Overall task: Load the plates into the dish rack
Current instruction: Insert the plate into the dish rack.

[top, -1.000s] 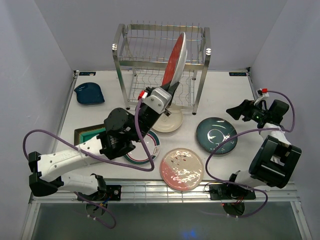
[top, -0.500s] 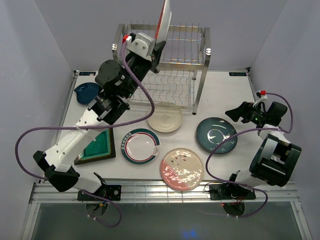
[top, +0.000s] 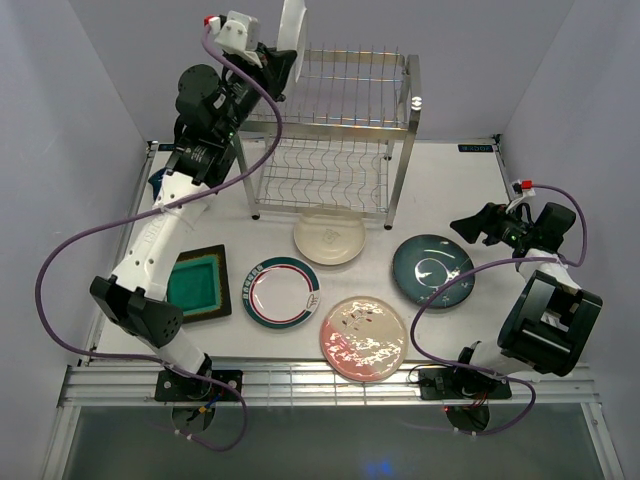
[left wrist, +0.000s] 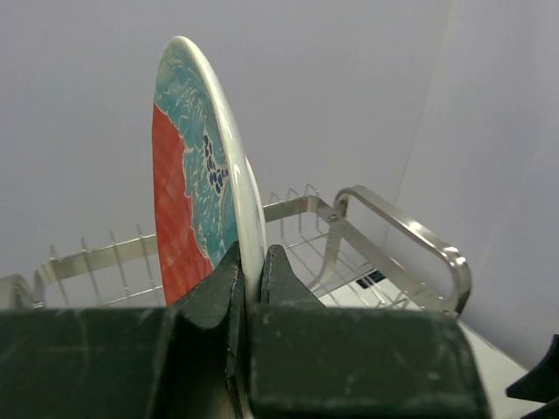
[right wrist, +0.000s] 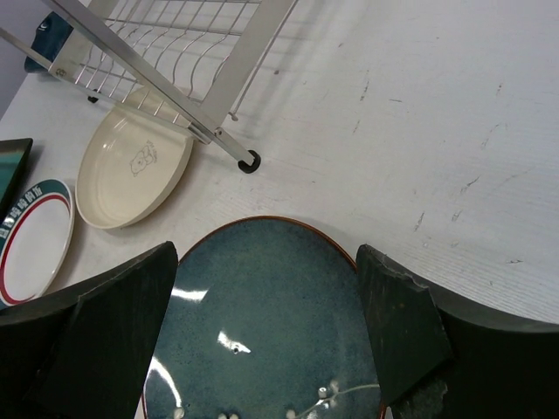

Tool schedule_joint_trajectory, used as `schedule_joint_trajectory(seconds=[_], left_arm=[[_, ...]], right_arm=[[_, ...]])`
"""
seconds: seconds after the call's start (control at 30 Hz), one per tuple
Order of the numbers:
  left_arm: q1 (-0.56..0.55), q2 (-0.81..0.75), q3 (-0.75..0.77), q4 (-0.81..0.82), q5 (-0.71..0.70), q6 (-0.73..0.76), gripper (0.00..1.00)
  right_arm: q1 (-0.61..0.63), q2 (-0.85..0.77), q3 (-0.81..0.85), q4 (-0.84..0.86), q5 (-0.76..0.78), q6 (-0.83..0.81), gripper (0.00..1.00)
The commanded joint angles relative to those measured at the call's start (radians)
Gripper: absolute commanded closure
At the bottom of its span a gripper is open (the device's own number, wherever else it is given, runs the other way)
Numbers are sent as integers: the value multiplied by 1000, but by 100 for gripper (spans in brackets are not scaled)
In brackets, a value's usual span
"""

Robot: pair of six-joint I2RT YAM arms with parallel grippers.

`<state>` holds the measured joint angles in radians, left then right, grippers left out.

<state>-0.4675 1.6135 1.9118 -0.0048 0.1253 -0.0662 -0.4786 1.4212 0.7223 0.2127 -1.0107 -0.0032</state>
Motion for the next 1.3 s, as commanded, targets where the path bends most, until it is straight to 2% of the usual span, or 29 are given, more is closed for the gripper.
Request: schedule_joint_trajectory(seconds=[0.0, 0.27, 0.5, 0.63, 0.87, 1.27], left_arm=[[47, -72, 116, 212, 62, -53, 100], [102, -101, 24, 318, 62, -112, 100], [200, -78, 24, 325, 117, -196, 100], [245, -58, 47, 328, 152, -195, 100], [263, -60, 6, 332, 185, -205, 100], [274, -73, -108, 371, 134, -193, 100]], right_arm=[[-8, -22, -6, 39, -35, -11, 12], [-8, -22, -4, 37, -42, -12, 11], [-8, -19, -4, 37, -46, -14, 11], [-8, -19, -6, 37, -49, -15, 11], [-8, -8, 0, 34, -65, -12, 11], [-8, 7, 11, 22, -72, -12, 11]])
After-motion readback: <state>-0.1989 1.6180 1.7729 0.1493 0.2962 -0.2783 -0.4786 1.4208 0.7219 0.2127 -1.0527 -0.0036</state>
